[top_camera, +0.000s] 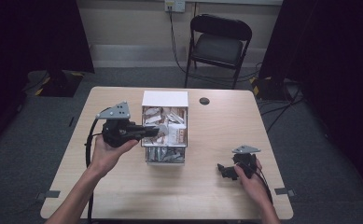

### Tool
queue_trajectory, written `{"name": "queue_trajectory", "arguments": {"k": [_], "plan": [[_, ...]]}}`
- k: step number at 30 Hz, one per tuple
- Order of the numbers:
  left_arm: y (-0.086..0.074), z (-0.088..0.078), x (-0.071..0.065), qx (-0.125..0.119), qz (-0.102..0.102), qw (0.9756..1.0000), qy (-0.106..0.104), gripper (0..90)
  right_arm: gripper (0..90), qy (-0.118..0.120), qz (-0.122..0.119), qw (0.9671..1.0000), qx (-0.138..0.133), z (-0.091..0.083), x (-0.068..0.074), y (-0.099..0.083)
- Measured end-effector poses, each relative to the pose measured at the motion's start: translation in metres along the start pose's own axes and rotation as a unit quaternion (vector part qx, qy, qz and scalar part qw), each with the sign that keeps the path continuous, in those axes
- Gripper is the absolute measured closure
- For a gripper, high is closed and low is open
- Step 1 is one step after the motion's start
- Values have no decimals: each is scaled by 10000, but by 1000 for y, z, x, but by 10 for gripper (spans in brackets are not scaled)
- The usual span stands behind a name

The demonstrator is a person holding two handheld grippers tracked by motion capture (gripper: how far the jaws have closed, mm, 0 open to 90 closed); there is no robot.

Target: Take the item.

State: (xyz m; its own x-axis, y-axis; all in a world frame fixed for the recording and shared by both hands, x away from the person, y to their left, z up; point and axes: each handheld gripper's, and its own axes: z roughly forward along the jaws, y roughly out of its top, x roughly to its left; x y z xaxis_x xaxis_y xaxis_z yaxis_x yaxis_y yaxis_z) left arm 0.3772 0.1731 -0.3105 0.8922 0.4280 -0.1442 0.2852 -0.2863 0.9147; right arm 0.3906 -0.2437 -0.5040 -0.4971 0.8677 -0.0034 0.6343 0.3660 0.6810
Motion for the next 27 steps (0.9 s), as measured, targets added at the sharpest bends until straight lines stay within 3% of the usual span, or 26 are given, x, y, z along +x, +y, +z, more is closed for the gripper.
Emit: {"name": "queue_trajectory", "arguments": {"k": [27], "plan": [[7, -25, -4, -369, 19, 9993, 81, 900, 0, 2, 1, 10000, -1, 0, 0, 0]]}}
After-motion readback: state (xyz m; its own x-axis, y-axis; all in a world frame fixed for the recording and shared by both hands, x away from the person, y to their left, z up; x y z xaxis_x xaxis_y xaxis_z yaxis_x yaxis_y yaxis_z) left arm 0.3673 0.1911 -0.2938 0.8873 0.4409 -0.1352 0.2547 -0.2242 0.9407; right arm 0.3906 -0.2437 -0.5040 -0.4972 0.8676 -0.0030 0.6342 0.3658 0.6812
